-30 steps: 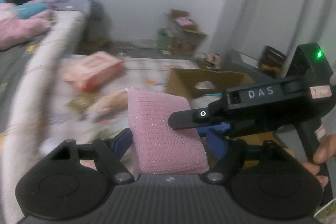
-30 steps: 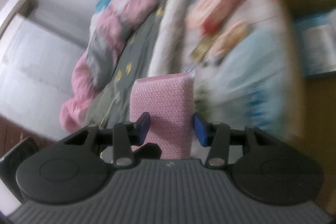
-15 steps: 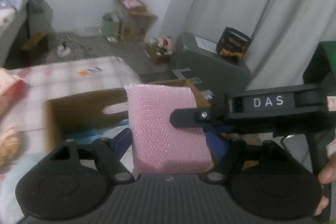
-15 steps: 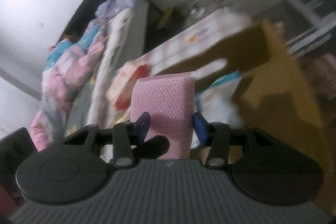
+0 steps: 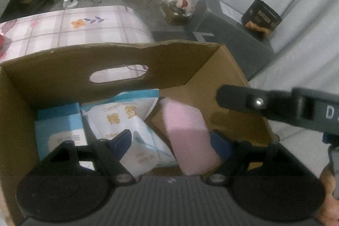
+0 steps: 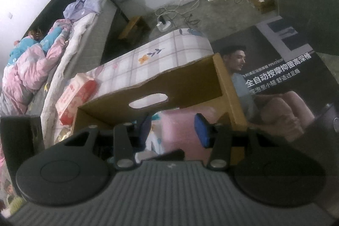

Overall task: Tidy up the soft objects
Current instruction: 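Carry the pink pad into the cardboard box and open both grippers, then move both grippers back over the blue wet-wipes pack in the pile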

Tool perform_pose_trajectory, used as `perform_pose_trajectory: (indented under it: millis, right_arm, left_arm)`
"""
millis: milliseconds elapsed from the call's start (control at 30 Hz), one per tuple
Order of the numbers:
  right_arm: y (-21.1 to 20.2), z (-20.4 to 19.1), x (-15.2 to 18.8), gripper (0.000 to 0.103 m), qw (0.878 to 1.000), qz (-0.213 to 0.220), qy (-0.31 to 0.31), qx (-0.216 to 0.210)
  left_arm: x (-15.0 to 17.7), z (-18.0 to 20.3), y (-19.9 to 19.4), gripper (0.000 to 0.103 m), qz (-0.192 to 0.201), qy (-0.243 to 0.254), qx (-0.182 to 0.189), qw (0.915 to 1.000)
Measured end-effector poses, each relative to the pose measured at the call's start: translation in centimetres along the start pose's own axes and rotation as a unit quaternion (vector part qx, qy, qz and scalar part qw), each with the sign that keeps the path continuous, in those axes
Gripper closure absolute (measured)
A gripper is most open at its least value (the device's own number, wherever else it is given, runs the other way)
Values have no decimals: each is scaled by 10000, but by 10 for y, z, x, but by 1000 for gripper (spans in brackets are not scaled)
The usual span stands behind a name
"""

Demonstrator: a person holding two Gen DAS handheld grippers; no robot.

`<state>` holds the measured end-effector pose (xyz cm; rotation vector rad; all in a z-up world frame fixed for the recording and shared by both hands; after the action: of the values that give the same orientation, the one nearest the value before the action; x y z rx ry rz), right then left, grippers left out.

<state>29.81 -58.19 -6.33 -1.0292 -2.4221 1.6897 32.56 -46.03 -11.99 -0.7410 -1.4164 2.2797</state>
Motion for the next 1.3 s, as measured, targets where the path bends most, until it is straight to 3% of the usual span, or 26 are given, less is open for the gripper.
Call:
perform_pose_trajectory:
  millis: [200, 367, 700, 867, 1167, 1300]
  right_arm:
    - [-24, -6, 11, 58, 9998, 182, -61, 66]
    - [-42, -16, 22, 58, 9996, 278, -55, -1]
    - [-89, -57, 71, 58, 9952, 529, -193, -794]
    - [-97, -78, 98, 58, 9937, 423, -197, -1014]
    - [-74, -80, 122, 57, 9955, 69, 141, -932]
    - [-45, -61, 123, 45, 9949, -278, 646, -724]
  left_arm:
    - [4, -1, -39, 20, 296, 27, -13, 9996]
    - [19, 0, -79, 19, 547, 147, -234, 9981]
    - [89, -23, -170, 14, 1162, 394, -939, 9880]
    - [122, -43, -202, 12, 1395, 204, -908, 9858]
    - [189, -99, -228, 12, 1558, -209, -1098, 9814]
    - [222, -135, -237, 12, 1624, -434, -1306, 9771]
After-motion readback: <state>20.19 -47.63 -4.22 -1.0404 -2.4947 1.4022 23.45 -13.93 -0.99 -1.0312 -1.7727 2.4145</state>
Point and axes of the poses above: each gripper's, at about its wrist camera, not at the fingertips, and y roughly the way its jaws point, z to its right, x to its underside, the point moved 10 cm from there along y, roughly the way its jaws point, and after that the axes turned 14 degrees about -z, right-handed, at the moved point
